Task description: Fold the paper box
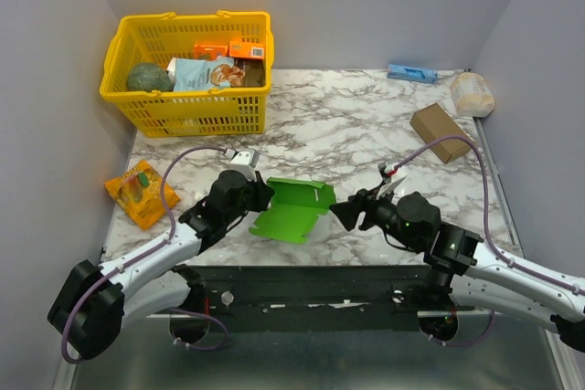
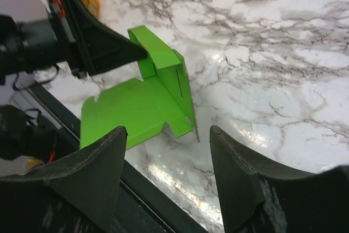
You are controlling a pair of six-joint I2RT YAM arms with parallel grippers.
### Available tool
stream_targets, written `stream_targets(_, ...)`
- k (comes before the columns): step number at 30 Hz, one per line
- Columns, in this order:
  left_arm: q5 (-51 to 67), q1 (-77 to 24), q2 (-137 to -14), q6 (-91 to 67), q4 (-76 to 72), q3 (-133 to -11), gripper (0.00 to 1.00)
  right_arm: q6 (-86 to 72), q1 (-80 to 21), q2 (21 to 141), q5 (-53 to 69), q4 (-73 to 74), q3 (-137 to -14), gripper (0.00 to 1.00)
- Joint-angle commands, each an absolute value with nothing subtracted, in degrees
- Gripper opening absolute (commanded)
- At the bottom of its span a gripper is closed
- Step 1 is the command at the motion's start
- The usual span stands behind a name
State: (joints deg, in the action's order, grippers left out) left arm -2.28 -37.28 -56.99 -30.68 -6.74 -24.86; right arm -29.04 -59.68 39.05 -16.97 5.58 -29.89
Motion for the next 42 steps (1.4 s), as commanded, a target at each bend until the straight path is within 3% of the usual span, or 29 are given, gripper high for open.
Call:
stream_targets(1, -13.08, -39.46, -54.49, -29.80, -3.43, -23.03, 0.08, -36.20, -59.94, 41.74, -21.27, 13.70, -37.51, 0.75)
stream_targets(7, -21.96, -43.85, -54.93, -26.99, -2.37, -22.15, 0.08, -44.47, -57.22, 53.94, -11.72, 16.18, -45.87, 0.72)
stream_targets(15, -30.84, -48.78, -55.99, -26.02, -2.72, -22.32, 0.08, -51.06, -50.80, 61.17, 5.00, 6.17, -43.60, 0.62)
stream_targets(28, -33.84, -50.71, -53.44, -26.37, -3.43, -20.66, 0.07, -50.98, -50.19, 66.88, 2.29, 4.13, -43.16, 0.54)
stream_targets(42, -33.84, -51.06, -51.86, -26.28, -3.78, -19.78, 0.07, -49.75, -50.10, 69.96, -1.58, 3.87, -45.44, 0.53)
